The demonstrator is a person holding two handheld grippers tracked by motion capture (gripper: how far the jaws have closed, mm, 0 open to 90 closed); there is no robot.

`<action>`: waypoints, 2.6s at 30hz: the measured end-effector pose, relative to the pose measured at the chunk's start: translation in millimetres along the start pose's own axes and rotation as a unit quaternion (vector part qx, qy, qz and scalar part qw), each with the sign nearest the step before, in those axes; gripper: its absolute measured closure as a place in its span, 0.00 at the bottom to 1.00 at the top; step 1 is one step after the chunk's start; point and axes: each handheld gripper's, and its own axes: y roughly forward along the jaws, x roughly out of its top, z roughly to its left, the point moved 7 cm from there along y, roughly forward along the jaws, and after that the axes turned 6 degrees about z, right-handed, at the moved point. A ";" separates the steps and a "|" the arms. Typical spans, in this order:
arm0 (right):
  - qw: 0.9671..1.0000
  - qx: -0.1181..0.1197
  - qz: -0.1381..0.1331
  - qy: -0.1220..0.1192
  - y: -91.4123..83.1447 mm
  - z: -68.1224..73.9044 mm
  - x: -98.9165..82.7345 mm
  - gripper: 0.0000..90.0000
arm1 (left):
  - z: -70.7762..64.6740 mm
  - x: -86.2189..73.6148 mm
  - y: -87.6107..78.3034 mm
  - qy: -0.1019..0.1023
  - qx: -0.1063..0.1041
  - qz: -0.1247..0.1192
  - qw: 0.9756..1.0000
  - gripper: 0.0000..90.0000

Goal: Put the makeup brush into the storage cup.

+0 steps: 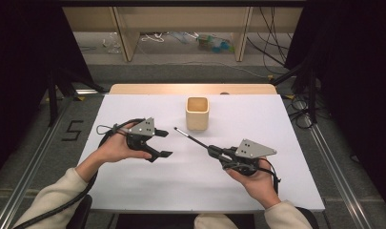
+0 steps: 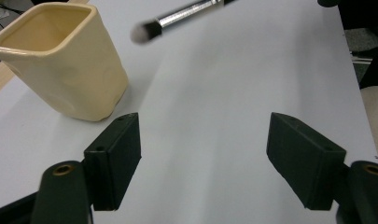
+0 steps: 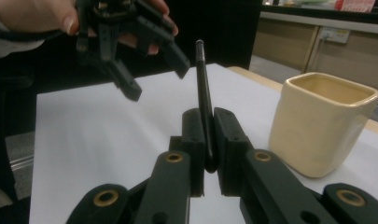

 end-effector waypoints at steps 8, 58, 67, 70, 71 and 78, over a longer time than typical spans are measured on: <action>0.999 -0.012 -0.029 0.008 -4.3 -1.0 6.6 0.94 | -6.1 -5.9 9.7 -0.015 -0.003 -0.012 1.000 0.31; 0.998 -0.034 -0.062 0.000 -5.1 -2.0 15.7 0.94 | -28.3 60.4 20.0 -0.102 -0.062 -0.181 0.976 0.26; 0.997 -0.031 -0.066 0.001 -4.4 -1.2 16.6 0.94 | -28.3 65.7 21.5 -0.100 -0.062 -0.191 0.975 0.26; 0.997 -0.034 -0.069 0.003 -4.1 -1.4 16.9 0.94 | -27.2 67.4 21.3 -0.099 -0.061 -0.196 0.974 0.27; 0.997 -0.032 -0.067 0.002 -4.4 -1.6 16.4 0.94 | -27.0 67.7 21.2 -0.101 -0.062 -0.197 0.973 0.27; 0.997 -0.028 -0.066 0.002 -4.2 -1.4 16.0 0.94 | -26.7 70.6 20.2 -0.111 -0.061 -0.206 0.970 0.27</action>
